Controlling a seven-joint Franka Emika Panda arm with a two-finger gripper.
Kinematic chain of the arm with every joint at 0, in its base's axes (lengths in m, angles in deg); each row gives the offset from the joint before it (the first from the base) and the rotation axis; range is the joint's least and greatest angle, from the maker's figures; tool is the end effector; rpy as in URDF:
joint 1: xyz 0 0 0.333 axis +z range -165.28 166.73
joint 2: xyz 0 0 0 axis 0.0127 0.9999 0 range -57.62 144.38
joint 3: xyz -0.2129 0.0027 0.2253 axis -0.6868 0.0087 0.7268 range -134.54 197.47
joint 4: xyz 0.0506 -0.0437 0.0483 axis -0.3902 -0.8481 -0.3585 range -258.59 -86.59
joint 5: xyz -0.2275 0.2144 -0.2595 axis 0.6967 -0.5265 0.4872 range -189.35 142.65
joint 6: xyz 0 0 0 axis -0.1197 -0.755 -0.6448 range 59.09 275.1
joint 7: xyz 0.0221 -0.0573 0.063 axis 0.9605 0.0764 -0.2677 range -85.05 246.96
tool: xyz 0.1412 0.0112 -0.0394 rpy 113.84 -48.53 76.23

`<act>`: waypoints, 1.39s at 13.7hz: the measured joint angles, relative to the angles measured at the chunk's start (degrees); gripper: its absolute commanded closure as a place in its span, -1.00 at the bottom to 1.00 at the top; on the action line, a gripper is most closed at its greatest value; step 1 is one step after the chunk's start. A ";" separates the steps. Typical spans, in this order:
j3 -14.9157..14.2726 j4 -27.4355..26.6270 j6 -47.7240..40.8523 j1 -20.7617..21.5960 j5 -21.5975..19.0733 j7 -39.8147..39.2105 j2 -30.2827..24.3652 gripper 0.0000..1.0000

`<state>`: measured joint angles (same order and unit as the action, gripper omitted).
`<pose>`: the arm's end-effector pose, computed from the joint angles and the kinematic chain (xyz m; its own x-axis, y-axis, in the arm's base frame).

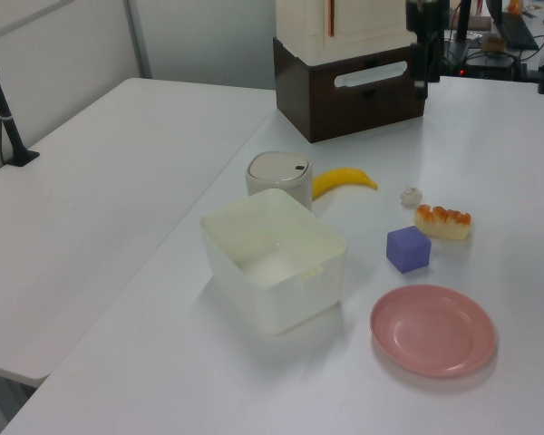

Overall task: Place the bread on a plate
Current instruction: 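Lower the gripper over the orange-topped bread roll and close on it, then lift the bread roll up off the table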

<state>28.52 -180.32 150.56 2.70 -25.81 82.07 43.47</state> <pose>0.5567 -0.0031 0.5135 0.9910 -0.0365 -0.1288 -0.0420 -0.9983 -0.0400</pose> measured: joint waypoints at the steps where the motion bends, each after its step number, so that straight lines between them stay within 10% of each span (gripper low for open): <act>1: 0.01 -1.90 0.11 0.56 0.00 -0.01 -0.42 -1.00; 11: 1.16 -31.46 26.26 3.56 3.21 -0.21 -3.28 -1.00; 19: 2.22 -36.77 39.09 4.83 4.22 1.05 -0.59 -0.72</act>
<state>30.74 -217.09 189.65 7.53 -21.59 83.12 42.87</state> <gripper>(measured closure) 0.040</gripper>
